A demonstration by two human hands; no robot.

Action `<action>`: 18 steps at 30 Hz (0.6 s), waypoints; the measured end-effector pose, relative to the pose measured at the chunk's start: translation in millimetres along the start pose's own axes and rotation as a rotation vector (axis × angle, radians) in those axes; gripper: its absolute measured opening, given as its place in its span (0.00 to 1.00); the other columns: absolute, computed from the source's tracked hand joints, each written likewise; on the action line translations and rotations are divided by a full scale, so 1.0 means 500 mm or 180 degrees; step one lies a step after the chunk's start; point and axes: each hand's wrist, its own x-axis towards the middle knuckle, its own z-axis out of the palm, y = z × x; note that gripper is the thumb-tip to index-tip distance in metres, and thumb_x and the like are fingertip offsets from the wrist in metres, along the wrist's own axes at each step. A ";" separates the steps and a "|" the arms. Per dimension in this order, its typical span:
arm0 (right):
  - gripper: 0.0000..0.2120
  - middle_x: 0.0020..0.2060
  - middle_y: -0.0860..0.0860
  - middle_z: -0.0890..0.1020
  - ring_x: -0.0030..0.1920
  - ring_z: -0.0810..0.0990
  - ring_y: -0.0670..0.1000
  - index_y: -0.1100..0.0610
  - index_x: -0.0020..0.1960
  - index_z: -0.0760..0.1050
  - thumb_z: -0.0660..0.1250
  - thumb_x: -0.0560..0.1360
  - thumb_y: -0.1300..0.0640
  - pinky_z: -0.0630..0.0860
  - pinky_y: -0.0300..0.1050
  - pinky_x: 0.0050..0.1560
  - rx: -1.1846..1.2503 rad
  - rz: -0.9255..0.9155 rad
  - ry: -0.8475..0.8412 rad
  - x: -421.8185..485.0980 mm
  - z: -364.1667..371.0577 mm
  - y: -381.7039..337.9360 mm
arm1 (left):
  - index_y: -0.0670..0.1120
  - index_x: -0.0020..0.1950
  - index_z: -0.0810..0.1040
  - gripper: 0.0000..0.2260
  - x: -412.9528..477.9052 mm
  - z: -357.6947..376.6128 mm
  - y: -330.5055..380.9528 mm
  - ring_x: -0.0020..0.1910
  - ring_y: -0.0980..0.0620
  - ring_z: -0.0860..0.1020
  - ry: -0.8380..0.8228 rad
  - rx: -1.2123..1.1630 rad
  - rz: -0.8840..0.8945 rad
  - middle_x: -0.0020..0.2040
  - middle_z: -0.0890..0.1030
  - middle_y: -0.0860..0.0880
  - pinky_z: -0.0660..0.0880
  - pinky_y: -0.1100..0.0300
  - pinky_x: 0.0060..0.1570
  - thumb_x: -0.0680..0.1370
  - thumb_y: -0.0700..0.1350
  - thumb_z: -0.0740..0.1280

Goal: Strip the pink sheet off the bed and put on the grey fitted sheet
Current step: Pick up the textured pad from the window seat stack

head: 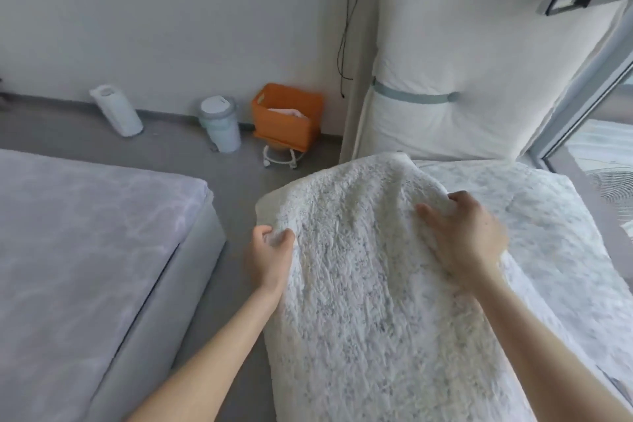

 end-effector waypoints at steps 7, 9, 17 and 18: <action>0.26 0.49 0.50 0.82 0.53 0.79 0.55 0.49 0.63 0.73 0.65 0.70 0.36 0.69 0.45 0.46 0.0481 -0.1108 -0.0615 -0.418 0.115 -0.376 | 0.50 0.53 0.72 0.15 -0.049 -0.557 -0.303 0.45 0.48 0.76 0.1524 -0.0017 -0.0271 0.54 0.77 0.47 0.71 0.57 0.42 0.72 0.57 0.68; 0.27 0.52 0.51 0.82 0.55 0.79 0.56 0.50 0.64 0.72 0.65 0.70 0.36 0.71 0.46 0.49 0.0570 -0.1495 -0.0854 -0.550 0.147 -0.473 | 0.50 0.52 0.73 0.16 -0.093 -0.713 -0.387 0.45 0.47 0.76 0.1979 -0.0029 -0.0407 0.54 0.78 0.47 0.72 0.56 0.42 0.71 0.58 0.68; 0.29 0.49 0.54 0.82 0.55 0.78 0.59 0.52 0.63 0.72 0.65 0.71 0.34 0.72 0.49 0.54 0.1026 -0.2778 -0.1874 -1.051 0.228 -0.776 | 0.50 0.54 0.75 0.18 -0.325 -1.189 -0.668 0.45 0.46 0.77 0.3511 -0.0013 -0.0994 0.51 0.79 0.45 0.69 0.59 0.42 0.70 0.57 0.71; 0.29 0.49 0.54 0.82 0.54 0.78 0.59 0.53 0.63 0.72 0.65 0.71 0.35 0.72 0.48 0.52 0.1039 -0.2984 -0.1969 -1.111 0.236 -0.805 | 0.49 0.56 0.75 0.19 -0.359 -1.228 -0.701 0.45 0.46 0.77 0.3665 -0.0017 -0.1068 0.51 0.79 0.45 0.69 0.59 0.42 0.70 0.56 0.71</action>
